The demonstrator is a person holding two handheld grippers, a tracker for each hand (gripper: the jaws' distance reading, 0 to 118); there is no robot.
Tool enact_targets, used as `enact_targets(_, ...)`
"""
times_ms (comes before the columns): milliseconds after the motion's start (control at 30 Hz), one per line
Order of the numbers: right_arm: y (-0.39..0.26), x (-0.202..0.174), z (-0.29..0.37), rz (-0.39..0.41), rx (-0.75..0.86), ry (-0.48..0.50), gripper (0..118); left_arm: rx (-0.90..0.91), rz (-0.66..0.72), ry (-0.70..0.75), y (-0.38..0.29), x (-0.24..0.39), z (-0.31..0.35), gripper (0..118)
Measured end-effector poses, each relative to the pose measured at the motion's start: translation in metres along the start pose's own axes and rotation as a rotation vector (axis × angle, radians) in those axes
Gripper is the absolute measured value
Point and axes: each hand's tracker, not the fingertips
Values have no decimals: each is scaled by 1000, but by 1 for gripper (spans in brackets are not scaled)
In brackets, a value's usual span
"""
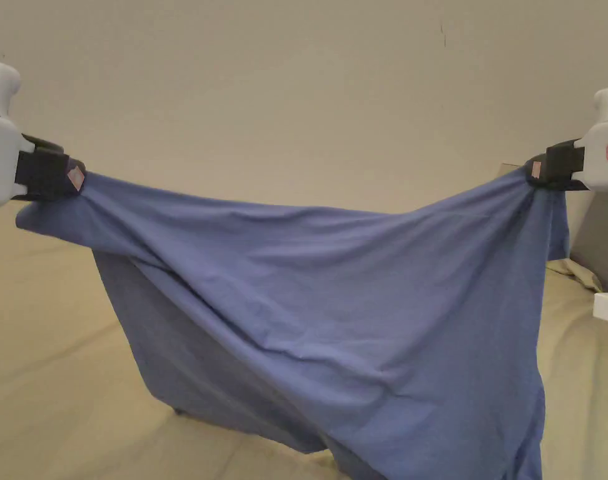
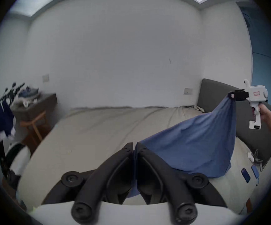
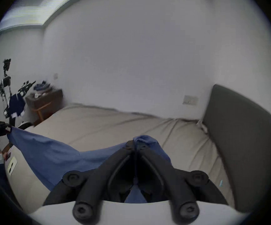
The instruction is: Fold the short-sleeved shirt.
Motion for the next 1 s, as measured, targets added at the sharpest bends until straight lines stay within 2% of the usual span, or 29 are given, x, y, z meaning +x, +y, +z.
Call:
enact_targets(133,46,9,8,33,124,-111,4,64,-37,51,61,2,-21,2)
enact_targets(233,76,16,10,14,143,-127,4,140,-48,80,95,-10,-37,2)
enact_targets(367,107,17,13,36,219,-199,4,138,-47,124,131,-14,-48,2)
enact_targets(500,136,20,17,-4,264,-182,4,150,-66,145,149,-11,-56,1)
enact_targets(700,158,16,25,34,310,-171,4,203,-38,167,168,-14,-54,1)
enact_targets(900,131,-4,66,101,294,-97,4,239,-97,124,153,-7,-22,1)
enact_targets(1000,99,-8,84,58,266,-53,4,236,-82,64,122,-2,-6,1)
